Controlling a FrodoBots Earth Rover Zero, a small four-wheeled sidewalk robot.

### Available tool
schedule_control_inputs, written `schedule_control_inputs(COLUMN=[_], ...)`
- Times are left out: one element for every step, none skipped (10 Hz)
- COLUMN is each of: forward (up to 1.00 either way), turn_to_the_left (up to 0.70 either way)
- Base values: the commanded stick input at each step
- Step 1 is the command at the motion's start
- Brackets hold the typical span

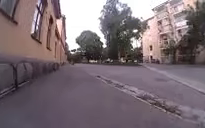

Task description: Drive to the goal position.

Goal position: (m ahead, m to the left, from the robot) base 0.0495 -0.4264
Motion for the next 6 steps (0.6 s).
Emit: schedule_control_inputs(forward=[0.5,0.44,0.44,0.48,0.5,0.5], turn_to_the_left=[-0.01,-0.01,-0.01,-0.01,-0.01,-0.01])
